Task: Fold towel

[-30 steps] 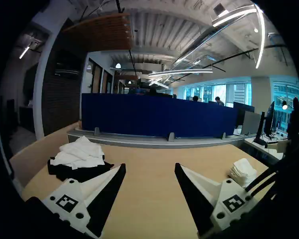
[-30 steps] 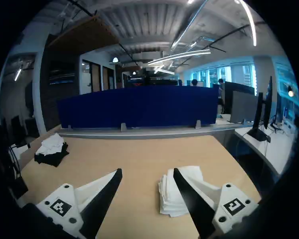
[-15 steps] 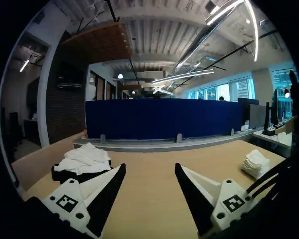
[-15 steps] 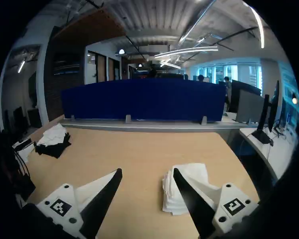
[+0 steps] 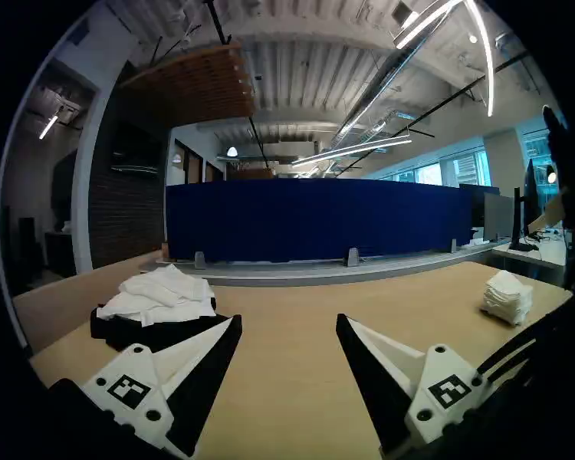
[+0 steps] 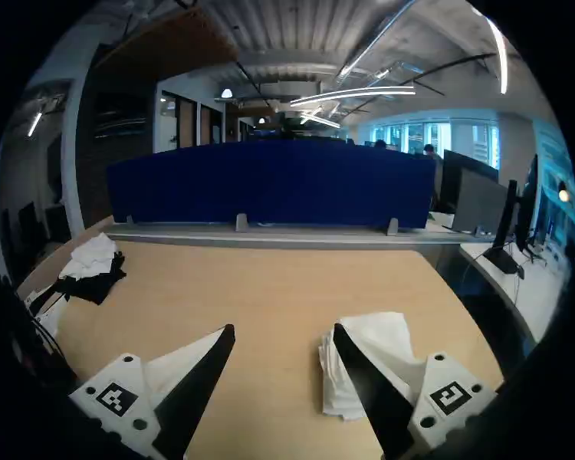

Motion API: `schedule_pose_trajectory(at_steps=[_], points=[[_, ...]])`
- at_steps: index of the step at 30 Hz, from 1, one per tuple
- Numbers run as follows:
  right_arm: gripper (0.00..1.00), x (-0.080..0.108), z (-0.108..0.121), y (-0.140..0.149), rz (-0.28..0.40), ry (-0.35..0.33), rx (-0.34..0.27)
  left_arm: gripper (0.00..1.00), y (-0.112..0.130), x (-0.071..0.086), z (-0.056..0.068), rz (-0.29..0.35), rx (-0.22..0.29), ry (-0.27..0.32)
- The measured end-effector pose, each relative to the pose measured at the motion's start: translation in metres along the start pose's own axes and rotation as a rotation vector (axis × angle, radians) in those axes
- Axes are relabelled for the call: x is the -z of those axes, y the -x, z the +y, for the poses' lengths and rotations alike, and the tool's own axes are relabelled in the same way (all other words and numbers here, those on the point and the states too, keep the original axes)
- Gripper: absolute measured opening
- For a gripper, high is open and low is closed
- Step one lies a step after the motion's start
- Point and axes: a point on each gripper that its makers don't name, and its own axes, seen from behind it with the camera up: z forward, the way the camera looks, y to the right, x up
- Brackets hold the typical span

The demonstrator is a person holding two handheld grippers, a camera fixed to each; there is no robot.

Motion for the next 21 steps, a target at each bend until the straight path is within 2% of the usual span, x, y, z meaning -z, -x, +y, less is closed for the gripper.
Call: schedule_pose_trajectory(at_steps=[5,11,21], points=[[1.0,-0.008,-0.005,0.005,-0.005,0.016,0.013,0.91,0.018,-0.01,-0.008,0.003,-0.013,-0.004],[1.0,-0.009,-0.001,0.008,-0.009,0.04,0.029,0.91,0.025,-0.018,-0.01,0.02,-0.038,0.004],[1.0,-0.01,0.002,0.006,-0.009,0.063,0.024,0.91,0.034,-0.017,-0.015,0.028,-0.054,-0.011]])
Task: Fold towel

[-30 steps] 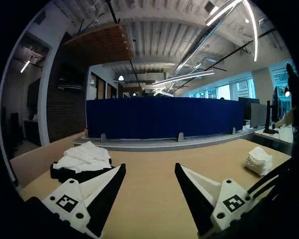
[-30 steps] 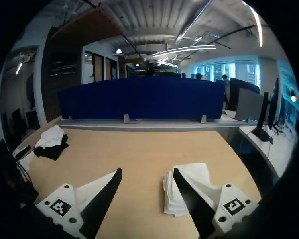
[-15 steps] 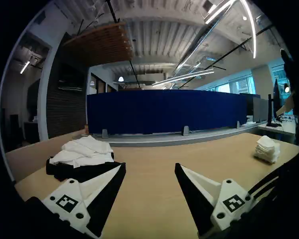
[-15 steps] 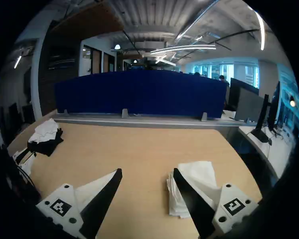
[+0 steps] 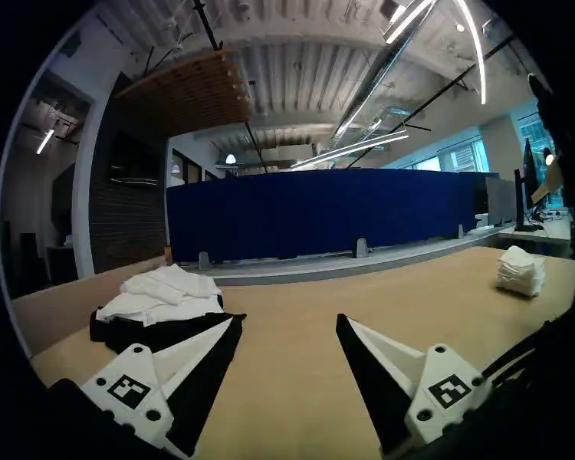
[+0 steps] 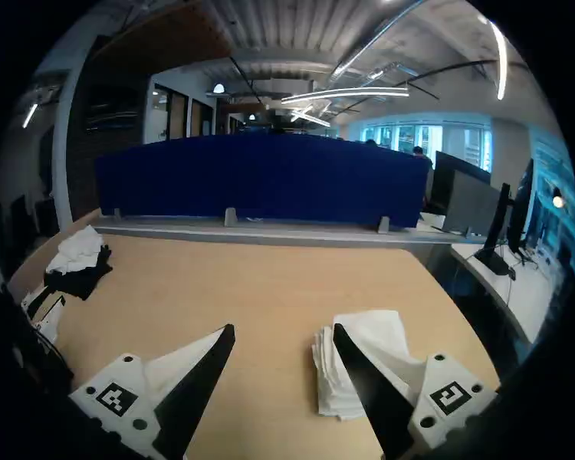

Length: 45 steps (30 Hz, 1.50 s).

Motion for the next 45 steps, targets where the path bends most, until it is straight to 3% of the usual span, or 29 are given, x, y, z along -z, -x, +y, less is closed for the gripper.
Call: schedule_pose_trajectory(at_steps=[12,26,35,45], points=[[1.0,0.0,-0.001,-0.004,0.003,-0.004,0.007,0.91,0.001,0.002,-0.011,0.008,0.052,-0.02],[1.0,0.003,0.009,-0.002,0.019,0.005,-0.025,0.91,0.003,0.002,-0.012,0.008,0.063,-0.023],[1.0,0.006,0.024,-0.024,0.092,-0.005,-0.022,0.92,0.003,0.002,-0.012,0.008,0.062,-0.024],[1.0,0.004,0.044,-0.046,0.225,-0.022,-0.004,0.92,0.003,0.002,-0.013,0.008,0.062,-0.024]])
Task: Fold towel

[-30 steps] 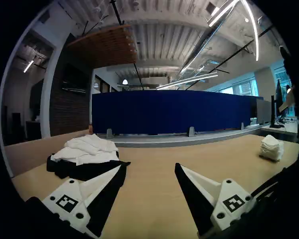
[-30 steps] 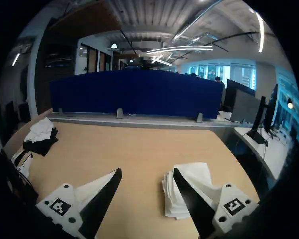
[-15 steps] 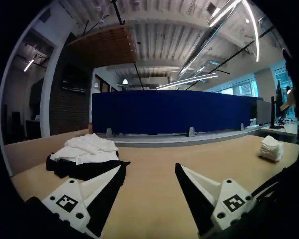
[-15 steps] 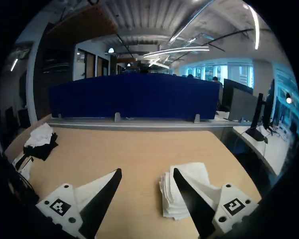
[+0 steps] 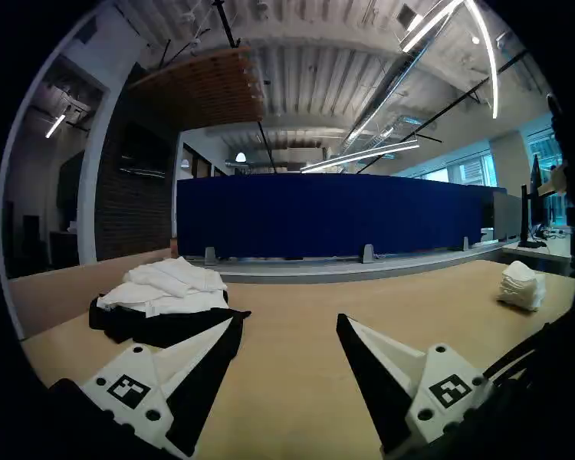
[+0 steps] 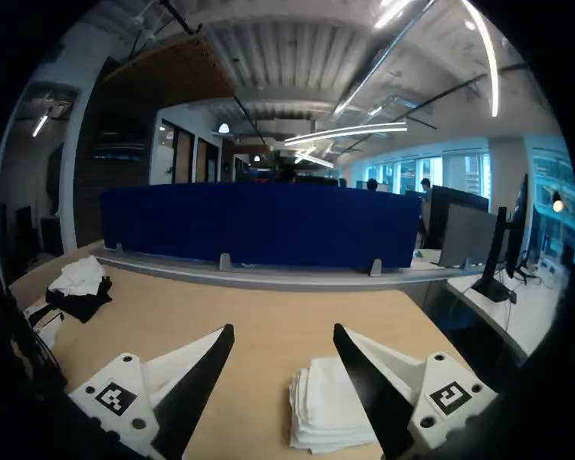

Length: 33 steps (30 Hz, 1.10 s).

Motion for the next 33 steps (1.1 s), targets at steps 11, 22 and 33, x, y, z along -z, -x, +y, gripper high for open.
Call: schedule_pose_trajectory(at_steps=[11,22,33], points=[[1.0,-0.015,0.007,0.037,0.097,0.003,-0.027,0.92,0.0,0.001,-0.001,0.0,0.0,0.0],[1.0,-0.03,0.016,0.084,0.161,0.03,-0.069,0.92,0.0,0.001,0.0,0.0,0.0,0.0],[1.0,-0.04,0.007,0.107,0.187,0.021,-0.086,0.92,-0.001,0.0,0.0,0.0,0.0,0.0]])
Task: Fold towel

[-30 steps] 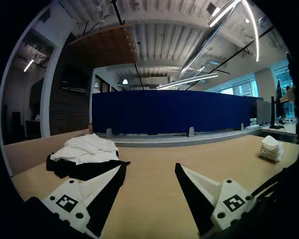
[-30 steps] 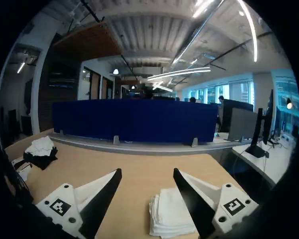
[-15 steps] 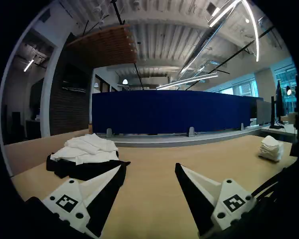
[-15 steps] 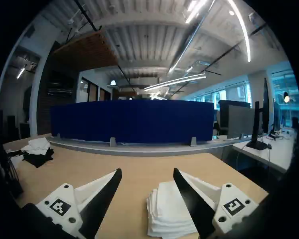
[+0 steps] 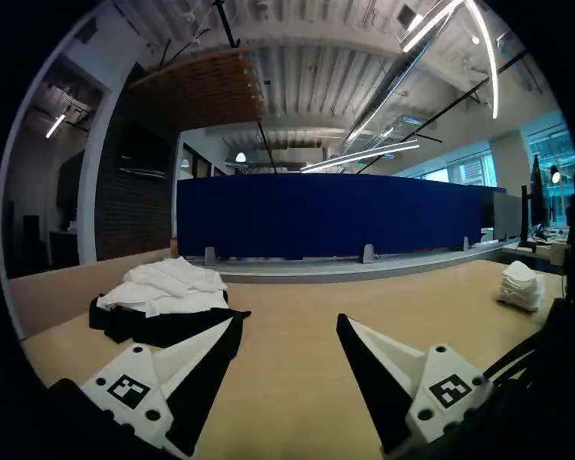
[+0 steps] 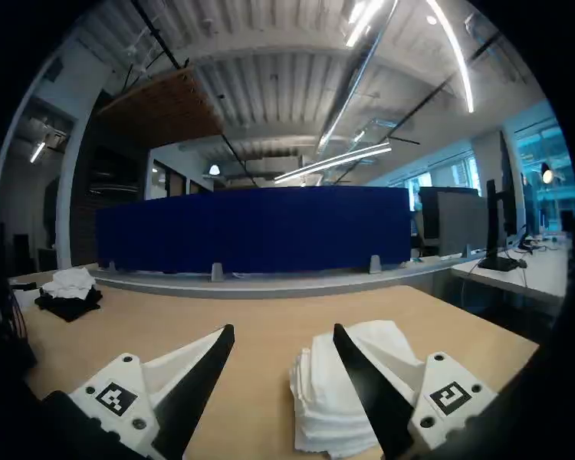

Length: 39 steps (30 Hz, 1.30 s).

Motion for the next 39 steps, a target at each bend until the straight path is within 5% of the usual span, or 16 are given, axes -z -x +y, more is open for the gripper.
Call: schedule_pose_trajectory(at_steps=[39], points=[[1.0,0.001,-0.016,0.017,0.006,-0.013,0.044,0.92,0.001,0.0,0.0,0.0,0.0,0.0]])
